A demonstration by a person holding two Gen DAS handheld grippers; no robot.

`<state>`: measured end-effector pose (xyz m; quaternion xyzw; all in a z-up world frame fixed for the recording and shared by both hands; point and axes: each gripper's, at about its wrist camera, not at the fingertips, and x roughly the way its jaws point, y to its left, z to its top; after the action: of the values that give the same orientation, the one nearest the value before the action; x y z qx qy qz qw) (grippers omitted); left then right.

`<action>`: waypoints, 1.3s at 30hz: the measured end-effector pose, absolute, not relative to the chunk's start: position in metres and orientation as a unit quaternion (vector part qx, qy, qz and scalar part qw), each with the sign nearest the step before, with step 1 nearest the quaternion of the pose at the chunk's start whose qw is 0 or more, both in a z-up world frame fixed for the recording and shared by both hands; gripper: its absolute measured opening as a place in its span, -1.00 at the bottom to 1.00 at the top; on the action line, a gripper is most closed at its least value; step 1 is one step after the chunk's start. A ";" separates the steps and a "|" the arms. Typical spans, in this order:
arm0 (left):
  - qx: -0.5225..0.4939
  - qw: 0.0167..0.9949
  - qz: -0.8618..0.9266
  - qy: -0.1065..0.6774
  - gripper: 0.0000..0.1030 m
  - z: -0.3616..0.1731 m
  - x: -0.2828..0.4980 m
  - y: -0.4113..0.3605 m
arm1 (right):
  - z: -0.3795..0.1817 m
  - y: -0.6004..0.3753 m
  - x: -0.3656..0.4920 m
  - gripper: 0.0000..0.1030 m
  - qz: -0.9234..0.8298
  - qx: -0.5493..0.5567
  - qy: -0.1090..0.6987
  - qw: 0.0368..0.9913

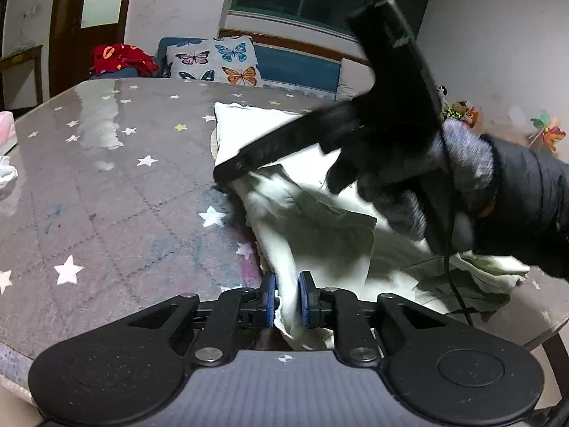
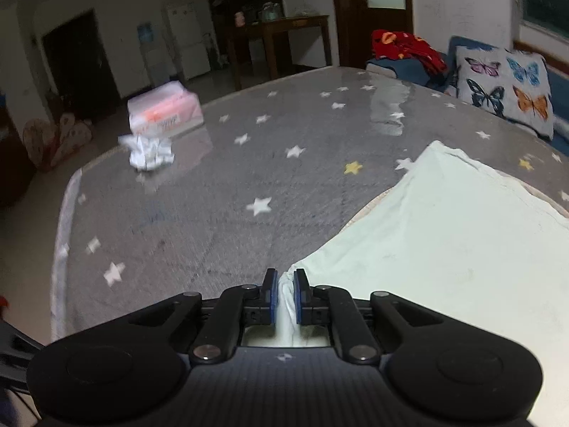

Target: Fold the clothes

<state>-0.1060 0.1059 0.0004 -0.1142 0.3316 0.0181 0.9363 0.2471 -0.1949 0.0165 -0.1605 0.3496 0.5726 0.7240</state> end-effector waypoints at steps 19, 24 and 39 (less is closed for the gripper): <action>-0.094 0.952 -0.009 0.293 -0.50 0.020 -0.064 0.108 | 0.029 -0.300 0.211 -0.80 0.565 -0.222 0.346 0.716; -0.081 0.944 -0.006 0.321 -0.51 0.003 -0.049 0.109 | 0.016 -0.310 0.205 -0.79 0.558 -0.213 0.351 0.722; -0.007 0.945 -0.038 0.325 -0.35 0.011 -0.072 0.092 | 0.027 -0.345 0.196 -0.76 0.542 -0.198 0.331 0.747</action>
<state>-0.0717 0.0920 0.0109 -0.0066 0.3253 -0.0382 0.9448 0.1958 -0.3454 0.0268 -0.1979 0.3307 0.5419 0.7469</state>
